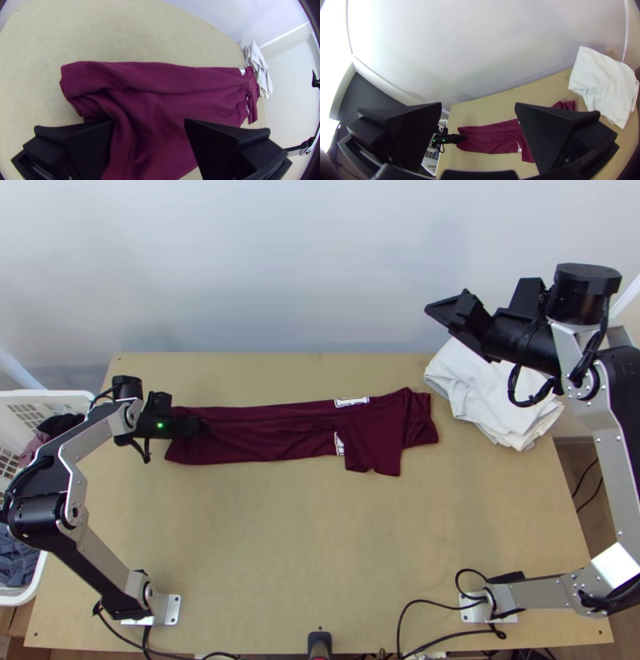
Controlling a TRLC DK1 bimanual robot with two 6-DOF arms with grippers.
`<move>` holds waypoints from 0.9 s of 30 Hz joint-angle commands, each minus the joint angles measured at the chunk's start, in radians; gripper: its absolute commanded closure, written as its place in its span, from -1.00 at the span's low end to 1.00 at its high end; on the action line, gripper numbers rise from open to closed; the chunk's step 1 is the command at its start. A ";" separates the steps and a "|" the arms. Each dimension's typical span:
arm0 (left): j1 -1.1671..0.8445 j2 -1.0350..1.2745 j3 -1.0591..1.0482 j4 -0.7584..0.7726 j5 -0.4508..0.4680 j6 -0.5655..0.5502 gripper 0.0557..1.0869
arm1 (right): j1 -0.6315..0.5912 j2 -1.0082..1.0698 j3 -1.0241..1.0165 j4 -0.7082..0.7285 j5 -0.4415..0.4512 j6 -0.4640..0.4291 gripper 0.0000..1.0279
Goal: Fold the t-shirt
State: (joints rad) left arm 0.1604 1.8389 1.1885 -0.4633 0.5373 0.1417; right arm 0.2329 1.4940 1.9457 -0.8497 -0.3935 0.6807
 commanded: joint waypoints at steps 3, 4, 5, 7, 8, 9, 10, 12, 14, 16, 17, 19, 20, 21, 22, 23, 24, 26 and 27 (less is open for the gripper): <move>0.071 -0.012 -0.004 -0.081 -0.033 0.053 -0.81 | -0.012 -0.006 0.010 -0.011 -0.007 0.003 -0.93; 0.091 -0.015 -0.003 -0.094 -0.048 0.075 -0.81 | -0.012 -0.006 0.006 -0.011 -0.007 0.003 -0.93; 0.113 -0.017 -0.001 -0.109 -0.053 0.101 -0.81 | -0.012 -0.008 0.001 -0.011 -0.007 0.003 -0.93; 0.151 -0.013 0.002 -0.124 -0.073 0.137 -0.81 | -0.010 -0.008 -0.007 -0.011 -0.007 0.003 -0.93; 0.165 -0.010 0.005 -0.135 -0.080 0.157 -0.81 | -0.010 -0.008 -0.011 -0.011 -0.007 0.003 -0.93; 0.174 -0.007 0.005 -0.144 -0.091 0.177 -0.81 | -0.010 -0.008 -0.014 -0.011 -0.007 0.003 -0.93; 0.180 -0.007 0.003 -0.144 -0.105 0.187 -0.81 | -0.009 -0.008 -0.018 -0.009 -0.007 0.005 -0.93; 0.182 -0.001 0.003 -0.144 -0.122 0.191 -0.81 | -0.006 -0.008 -0.021 -0.006 -0.007 0.005 -0.93; 0.174 0.005 -0.004 -0.140 -0.132 0.193 -0.81 | -0.004 -0.006 -0.022 -0.005 -0.007 0.005 -0.93; 0.159 0.005 -0.004 -0.140 -0.148 0.193 -0.81 | -0.003 -0.003 -0.021 -0.005 -0.007 0.003 -0.93; 0.154 -0.001 -0.006 -0.140 -0.148 0.193 -0.81 | -0.003 -0.003 -0.021 -0.005 -0.007 0.003 -0.93; 0.148 -0.013 0.002 -0.149 -0.146 0.180 -0.81 | -0.003 -0.003 -0.024 -0.005 -0.007 0.002 -0.93; 0.145 -0.024 0.003 -0.155 -0.145 0.180 -0.81 | -0.003 -0.003 -0.028 -0.005 -0.007 0.000 -0.93; 0.145 -0.038 0.003 -0.159 -0.145 0.180 -0.81 | -0.003 -0.005 -0.033 -0.005 -0.007 -0.001 -0.93; 0.146 -0.050 0.006 -0.167 -0.143 0.182 -0.81 | -0.003 -0.005 -0.039 -0.005 -0.007 -0.001 -0.93; 0.151 -0.061 0.010 -0.178 -0.142 0.185 -0.81 | -0.003 -0.006 -0.045 -0.005 -0.007 -0.001 -0.93; 0.159 -0.072 0.013 -0.184 -0.140 0.191 -0.81 | -0.003 -0.008 -0.050 -0.005 -0.007 -0.003 -0.93; 0.176 -0.086 0.023 -0.204 -0.138 0.205 -0.81 | -0.003 -0.008 -0.062 -0.003 -0.007 -0.003 -0.93; 0.183 -0.096 0.023 -0.209 -0.138 0.216 -0.81 | -0.003 -0.009 -0.070 -0.002 -0.007 -0.003 -0.93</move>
State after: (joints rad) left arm 0.3180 1.7863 1.2026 -0.6437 0.4061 0.3256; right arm 0.2268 1.4940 1.9068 -0.8543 -0.3935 0.6804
